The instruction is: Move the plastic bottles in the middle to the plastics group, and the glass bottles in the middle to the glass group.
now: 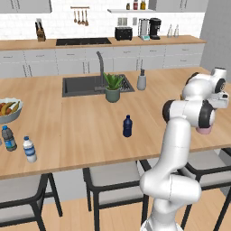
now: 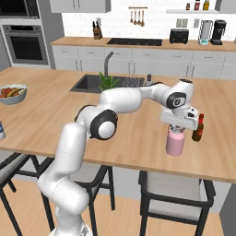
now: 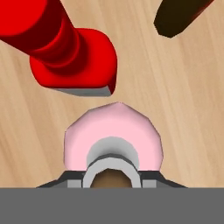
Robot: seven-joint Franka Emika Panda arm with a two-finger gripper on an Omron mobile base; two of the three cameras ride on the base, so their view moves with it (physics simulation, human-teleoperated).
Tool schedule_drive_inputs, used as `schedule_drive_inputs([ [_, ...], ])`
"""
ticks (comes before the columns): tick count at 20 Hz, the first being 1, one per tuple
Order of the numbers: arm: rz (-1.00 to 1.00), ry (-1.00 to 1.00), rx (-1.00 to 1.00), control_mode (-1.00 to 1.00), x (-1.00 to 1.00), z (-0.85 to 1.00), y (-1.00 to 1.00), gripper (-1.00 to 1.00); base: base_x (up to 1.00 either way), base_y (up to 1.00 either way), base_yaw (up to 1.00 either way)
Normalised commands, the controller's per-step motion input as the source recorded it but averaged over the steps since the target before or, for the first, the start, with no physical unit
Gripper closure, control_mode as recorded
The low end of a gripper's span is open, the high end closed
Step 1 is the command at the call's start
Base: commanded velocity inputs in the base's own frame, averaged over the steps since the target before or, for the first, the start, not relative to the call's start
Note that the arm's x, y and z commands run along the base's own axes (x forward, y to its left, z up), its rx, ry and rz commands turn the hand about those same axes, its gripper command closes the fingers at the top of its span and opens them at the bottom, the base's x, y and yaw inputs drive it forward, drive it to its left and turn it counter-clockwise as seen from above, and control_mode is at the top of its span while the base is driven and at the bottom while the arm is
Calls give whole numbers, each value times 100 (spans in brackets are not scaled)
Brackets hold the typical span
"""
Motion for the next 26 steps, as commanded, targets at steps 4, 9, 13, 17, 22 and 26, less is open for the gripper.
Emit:
schedule_drive_inputs([
  [4,0,0,0,-100,0,0,0,-100,0,0,0],
  [9,0,0,0,-100,0,16,-10,-100,0,0,0],
  [13,0,0,0,-100,-3,41,1,-100,0,0,0],
  [17,0,0,-1,-100,-18,30,18,-100,0,0,0],
  [22,-2,0,-3,-100,-37,17,34,-100,0,0,0],
  [26,-1,-3,-8,-100,-85,-3,56,-100,0,0,0],
])
